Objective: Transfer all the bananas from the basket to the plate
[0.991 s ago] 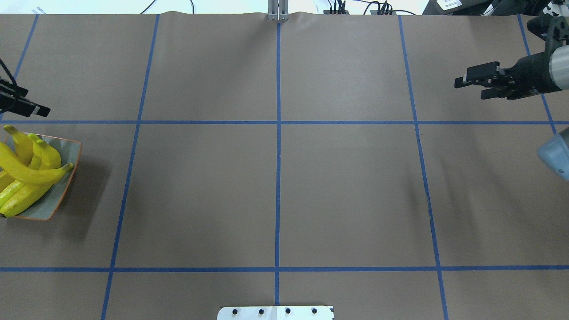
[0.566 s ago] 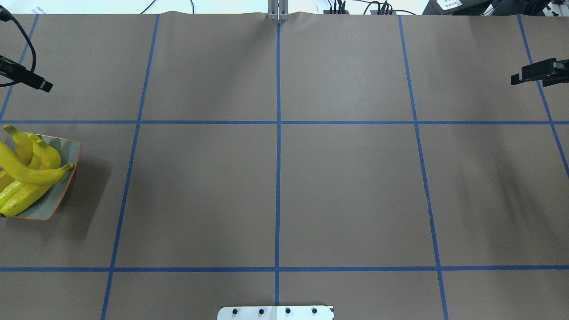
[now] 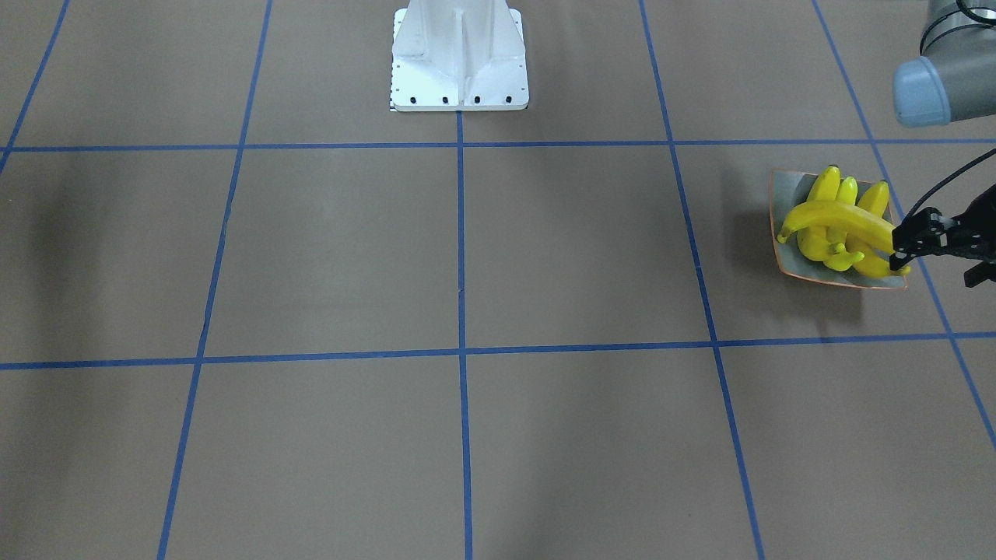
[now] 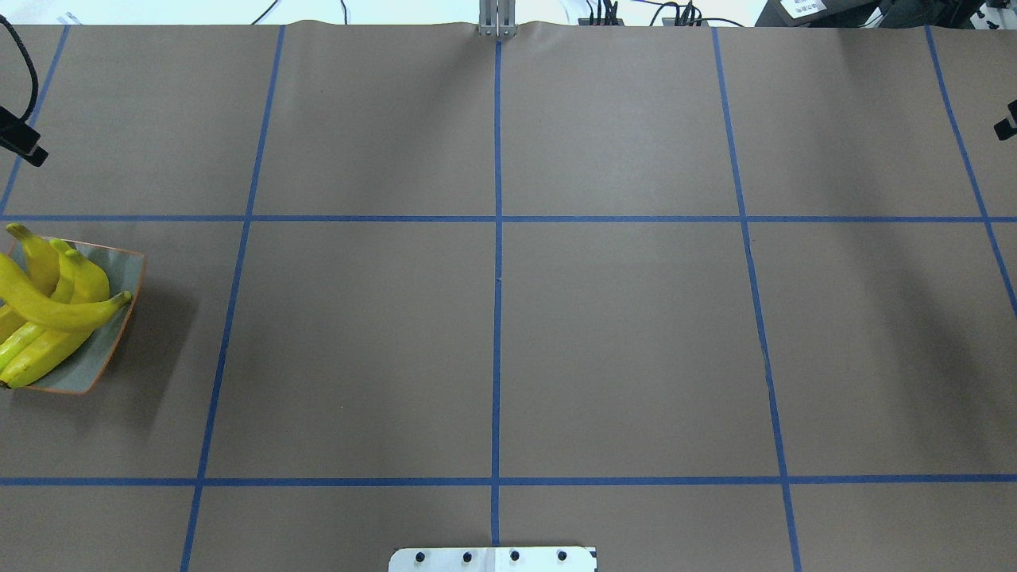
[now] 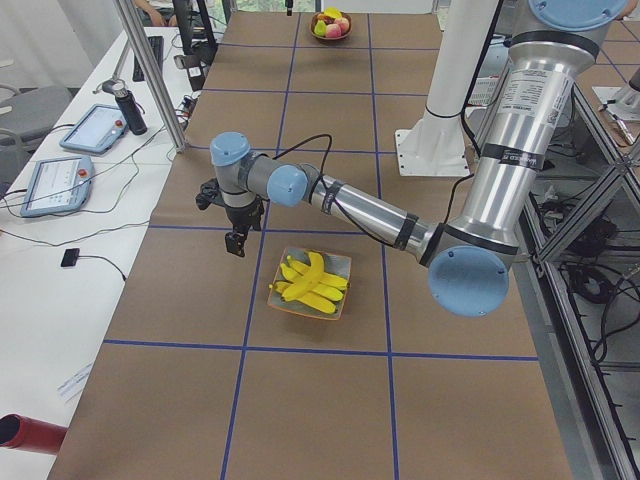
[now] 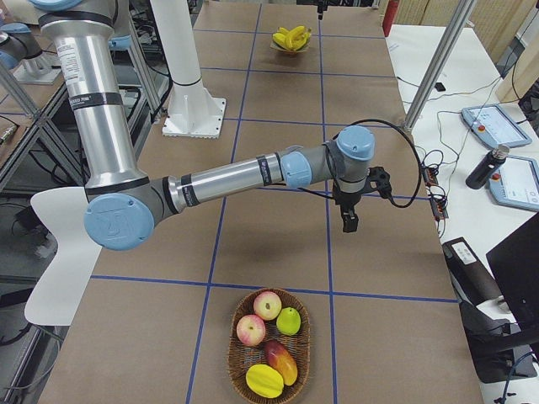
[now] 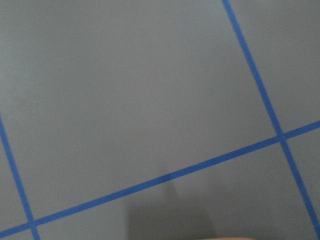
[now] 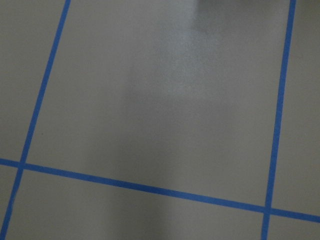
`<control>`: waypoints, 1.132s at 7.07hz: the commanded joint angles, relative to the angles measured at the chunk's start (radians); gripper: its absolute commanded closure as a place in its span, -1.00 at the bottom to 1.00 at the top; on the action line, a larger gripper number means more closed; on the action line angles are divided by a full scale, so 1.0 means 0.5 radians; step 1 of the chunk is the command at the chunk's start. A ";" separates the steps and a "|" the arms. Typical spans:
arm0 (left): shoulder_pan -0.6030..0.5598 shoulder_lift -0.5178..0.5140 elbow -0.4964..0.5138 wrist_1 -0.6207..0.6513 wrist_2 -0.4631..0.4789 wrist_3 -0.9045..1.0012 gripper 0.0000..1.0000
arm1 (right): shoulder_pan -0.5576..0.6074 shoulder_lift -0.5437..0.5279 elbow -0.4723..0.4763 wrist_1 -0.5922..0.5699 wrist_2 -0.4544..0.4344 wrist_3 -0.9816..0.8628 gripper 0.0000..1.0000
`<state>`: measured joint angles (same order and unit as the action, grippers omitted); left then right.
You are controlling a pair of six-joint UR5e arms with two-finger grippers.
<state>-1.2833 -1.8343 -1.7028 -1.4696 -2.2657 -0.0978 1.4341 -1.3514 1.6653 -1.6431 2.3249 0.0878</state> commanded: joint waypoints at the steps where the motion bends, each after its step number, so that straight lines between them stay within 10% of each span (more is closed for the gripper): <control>1: -0.035 0.008 0.009 0.171 -0.021 0.046 -0.98 | 0.028 0.049 -0.002 -0.214 0.007 -0.105 -1.00; 8: -0.115 0.174 -0.147 0.135 -0.157 -0.145 -0.99 | 0.028 0.003 -0.002 -0.193 0.041 -0.099 -1.00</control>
<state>-1.3380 -1.7684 -1.7475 -1.3963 -2.3494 -0.1690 1.4481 -1.3491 1.6646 -1.7397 2.3342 0.0371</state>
